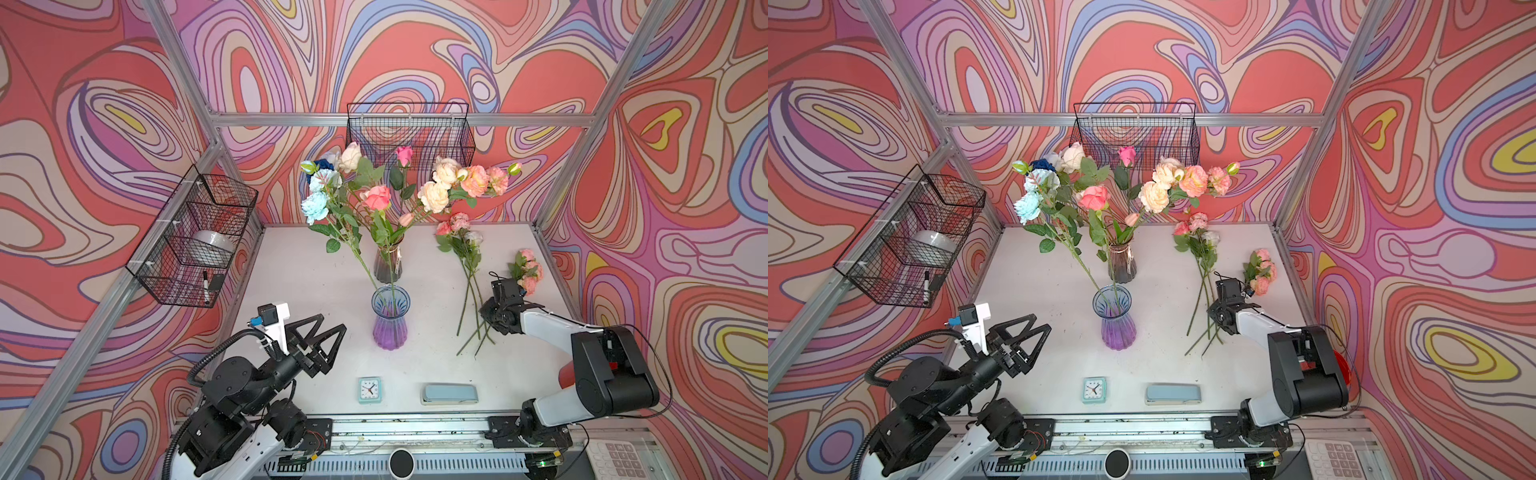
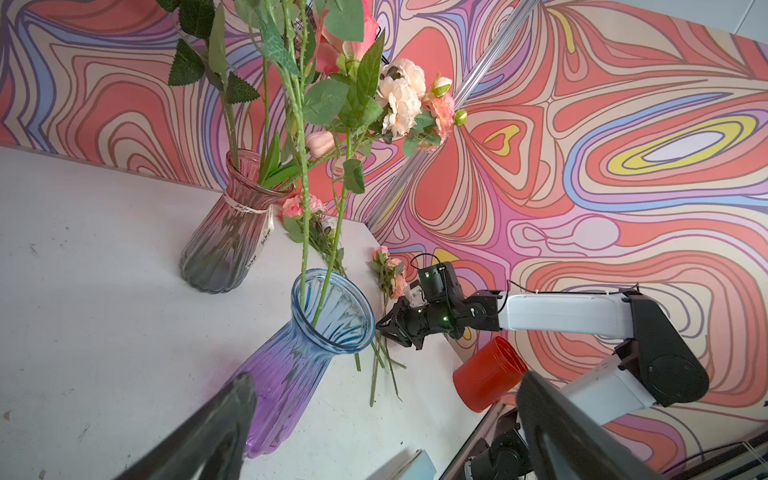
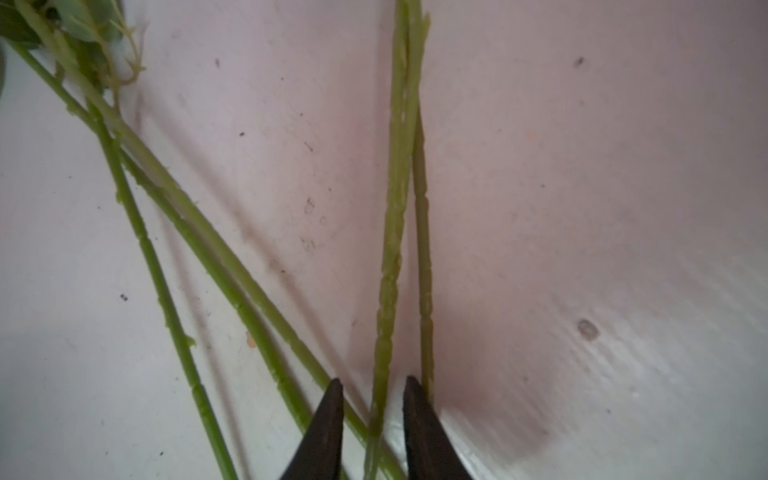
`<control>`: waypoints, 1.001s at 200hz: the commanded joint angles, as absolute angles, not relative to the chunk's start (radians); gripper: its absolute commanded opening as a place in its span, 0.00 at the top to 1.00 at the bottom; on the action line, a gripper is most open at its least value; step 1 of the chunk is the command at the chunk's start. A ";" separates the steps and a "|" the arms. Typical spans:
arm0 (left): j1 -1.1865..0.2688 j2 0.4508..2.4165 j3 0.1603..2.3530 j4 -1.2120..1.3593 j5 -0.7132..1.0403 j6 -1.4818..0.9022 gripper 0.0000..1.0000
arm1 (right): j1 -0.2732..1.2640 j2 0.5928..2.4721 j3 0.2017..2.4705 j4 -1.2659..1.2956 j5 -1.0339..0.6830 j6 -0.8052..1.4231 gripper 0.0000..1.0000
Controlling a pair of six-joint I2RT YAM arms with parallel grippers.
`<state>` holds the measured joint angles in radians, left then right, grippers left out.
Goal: Arrange the flowers into the vase
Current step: 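Close the right gripper on the pink spray rose stems, then lift the pink spray rose stems upward with the right gripper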
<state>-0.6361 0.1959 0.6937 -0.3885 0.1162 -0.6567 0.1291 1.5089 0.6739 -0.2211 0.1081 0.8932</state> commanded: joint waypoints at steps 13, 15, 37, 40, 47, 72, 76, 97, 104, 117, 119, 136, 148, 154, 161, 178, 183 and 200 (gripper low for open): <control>-0.640 0.183 0.707 -0.419 0.087 -0.642 0.00 | 0.114 1.553 0.678 -0.205 0.118 0.893 0.83; -0.640 0.183 0.707 -0.419 0.087 -0.641 0.00 | 0.114 1.555 0.680 -0.204 0.118 0.893 0.84; -0.640 0.184 0.710 -0.423 0.087 -0.640 0.00 | 0.112 1.550 0.677 -0.200 0.117 0.888 0.95; -0.640 0.184 0.710 -0.423 0.087 -0.640 0.00 | 0.111 1.545 0.677 -0.200 0.115 0.887 0.96; -0.640 0.185 0.712 -0.423 0.088 -0.640 0.00 | 0.112 1.532 0.675 -0.197 0.113 0.882 0.99; -0.640 0.189 0.716 -0.418 0.090 -0.637 0.00 | 0.111 1.455 0.679 -0.209 0.117 0.855 1.00; -0.640 0.191 0.716 -0.419 0.089 -0.637 0.00 | 0.112 1.438 0.681 -0.212 0.118 0.851 1.00; -0.640 0.201 0.727 -0.414 0.092 -0.632 0.00 | 0.112 1.330 0.684 -0.218 0.133 0.810 1.00; -0.640 0.205 0.729 -0.411 0.093 -0.631 0.00 | 0.112 1.289 0.684 -0.220 0.136 0.798 1.00; -0.640 0.214 0.734 -0.406 0.096 -0.632 0.00 | 0.112 1.221 0.690 -0.232 0.144 0.776 1.00; -0.640 0.215 0.735 -0.405 0.097 -0.631 0.00 | 0.112 1.212 0.692 -0.235 0.146 0.773 1.00; -0.640 0.226 0.746 -0.402 0.102 -0.628 0.00 | 0.111 1.132 0.707 -0.262 0.154 0.747 1.00; -0.639 0.235 0.759 -0.400 0.111 -0.623 0.00 | 0.111 1.074 0.711 -0.266 0.158 0.724 1.00; -0.640 0.240 0.764 -0.400 0.116 -0.620 0.00 | 0.112 1.045 0.716 -0.273 0.162 0.716 1.00; -0.639 0.245 0.771 -0.401 0.120 -0.618 0.00 | 0.112 1.011 0.722 -0.279 0.166 0.704 1.00; -0.640 0.256 0.790 -0.406 0.128 -0.611 0.00 | 0.111 0.927 0.731 -0.273 0.164 0.674 1.00; -0.640 0.258 0.795 -0.407 0.127 -0.610 0.00 | 0.112 0.902 0.733 -0.266 0.159 0.663 1.00; -0.640 0.264 0.811 -0.413 0.135 -0.604 0.00 | 0.112 0.824 0.744 -0.242 0.141 0.639 1.00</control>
<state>-0.6361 0.2535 0.7700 -0.4171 0.1135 -0.6247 0.1169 0.9199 0.7094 -0.2615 0.1410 0.7082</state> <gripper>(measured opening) 0.998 0.052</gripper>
